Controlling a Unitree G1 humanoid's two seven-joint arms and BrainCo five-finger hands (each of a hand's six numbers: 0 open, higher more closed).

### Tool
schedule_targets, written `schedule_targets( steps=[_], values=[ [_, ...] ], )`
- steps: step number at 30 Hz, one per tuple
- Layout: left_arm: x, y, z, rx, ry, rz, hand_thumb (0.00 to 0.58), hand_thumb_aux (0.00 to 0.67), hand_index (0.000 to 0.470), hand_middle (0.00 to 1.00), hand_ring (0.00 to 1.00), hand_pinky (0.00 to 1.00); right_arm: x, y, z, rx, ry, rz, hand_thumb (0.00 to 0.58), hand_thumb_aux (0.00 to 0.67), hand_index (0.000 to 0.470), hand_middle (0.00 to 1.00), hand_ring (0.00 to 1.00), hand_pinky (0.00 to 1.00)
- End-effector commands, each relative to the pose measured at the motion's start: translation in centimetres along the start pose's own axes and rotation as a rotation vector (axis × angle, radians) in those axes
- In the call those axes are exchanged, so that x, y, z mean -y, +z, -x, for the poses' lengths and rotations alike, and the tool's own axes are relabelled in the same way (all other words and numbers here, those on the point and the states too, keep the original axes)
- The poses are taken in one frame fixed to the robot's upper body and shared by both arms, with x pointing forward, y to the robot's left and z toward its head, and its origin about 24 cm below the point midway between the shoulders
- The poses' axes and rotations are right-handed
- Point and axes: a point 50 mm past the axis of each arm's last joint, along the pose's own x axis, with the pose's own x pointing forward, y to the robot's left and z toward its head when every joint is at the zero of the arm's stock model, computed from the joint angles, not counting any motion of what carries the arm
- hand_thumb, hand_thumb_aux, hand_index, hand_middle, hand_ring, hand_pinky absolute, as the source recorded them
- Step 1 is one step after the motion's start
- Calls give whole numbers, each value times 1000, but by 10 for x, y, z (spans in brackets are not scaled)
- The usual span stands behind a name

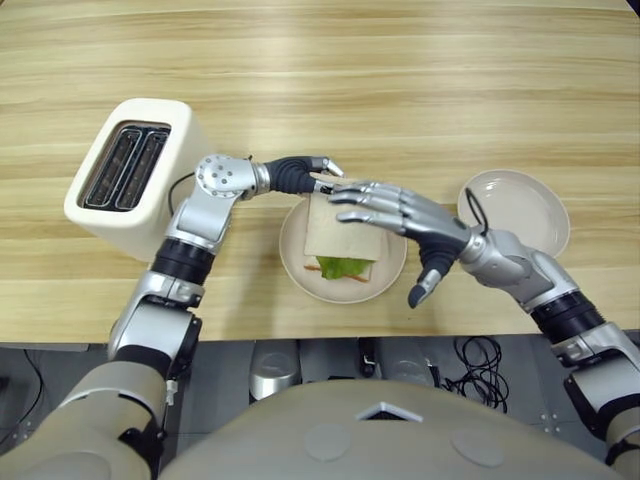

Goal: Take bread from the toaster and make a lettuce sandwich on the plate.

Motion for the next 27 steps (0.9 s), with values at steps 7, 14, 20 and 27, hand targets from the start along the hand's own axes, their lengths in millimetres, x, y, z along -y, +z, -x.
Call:
schedule_targets(
  steps=[7, 14, 20, 27],
  values=[
    [9, -15, -14, -58, -21, -38, 580, 670, 460, 1000, 1000, 1000, -25, -15, 12, -139, 224, -52, 0, 0, 0, 0, 0, 0],
    [16, -19, -18, -59, -51, -17, 580, 670, 460, 1000, 1000, 1000, -28, -23, 14, -180, 269, -19, 0, 0, 0, 0, 0, 0],
    [20, -21, -20, -76, -70, -21, 580, 670, 460, 1000, 1000, 1000, -38, -29, 20, -244, 346, -47, 0, 0, 0, 0, 0, 0],
    [22, -25, -20, -103, -95, -23, 580, 670, 460, 1000, 1000, 1000, -72, -32, 38, -380, 595, -197, 0, 0, 0, 0, 0, 0]
  ],
)
